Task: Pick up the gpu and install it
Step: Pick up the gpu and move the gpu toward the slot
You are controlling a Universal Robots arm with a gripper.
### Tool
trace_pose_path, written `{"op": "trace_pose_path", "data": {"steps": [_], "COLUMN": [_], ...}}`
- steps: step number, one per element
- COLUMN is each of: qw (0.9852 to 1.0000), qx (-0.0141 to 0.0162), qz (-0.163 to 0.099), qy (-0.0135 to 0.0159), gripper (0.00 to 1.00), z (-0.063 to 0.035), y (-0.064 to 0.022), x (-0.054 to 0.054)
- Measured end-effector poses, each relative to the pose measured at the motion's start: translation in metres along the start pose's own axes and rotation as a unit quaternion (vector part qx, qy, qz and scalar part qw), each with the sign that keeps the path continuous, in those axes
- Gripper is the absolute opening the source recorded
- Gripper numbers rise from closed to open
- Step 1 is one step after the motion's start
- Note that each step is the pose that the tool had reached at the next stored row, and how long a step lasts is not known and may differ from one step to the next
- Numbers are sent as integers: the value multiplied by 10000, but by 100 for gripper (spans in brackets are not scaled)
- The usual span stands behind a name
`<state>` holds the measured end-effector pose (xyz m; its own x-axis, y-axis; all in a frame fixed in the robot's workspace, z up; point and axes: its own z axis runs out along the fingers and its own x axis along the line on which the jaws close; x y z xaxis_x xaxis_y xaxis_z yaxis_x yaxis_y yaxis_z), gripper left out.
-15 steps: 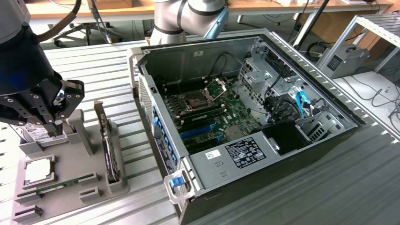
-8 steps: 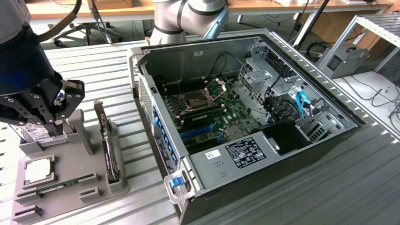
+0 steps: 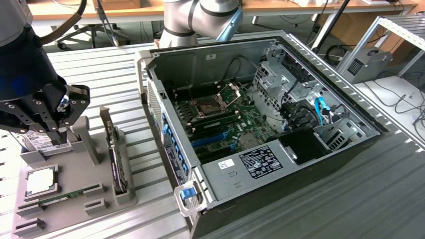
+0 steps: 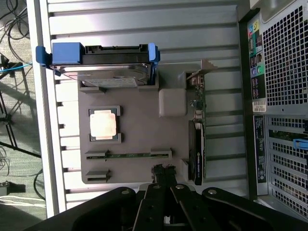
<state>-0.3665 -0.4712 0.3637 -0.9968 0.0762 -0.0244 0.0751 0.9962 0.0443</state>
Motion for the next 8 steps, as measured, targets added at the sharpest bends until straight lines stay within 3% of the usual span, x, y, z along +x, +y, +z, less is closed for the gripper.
{"op": "trace_pose_path", "data": {"steps": [3,6,8], "qw": [10000,10000,10000], "qx": [0,0,0], "qz": [0,0,0], "qy": [0,0,0], "gripper": [17,36,42], "z": [0,0,0], "y": [0,0,0], "x": [0,0,0]}}
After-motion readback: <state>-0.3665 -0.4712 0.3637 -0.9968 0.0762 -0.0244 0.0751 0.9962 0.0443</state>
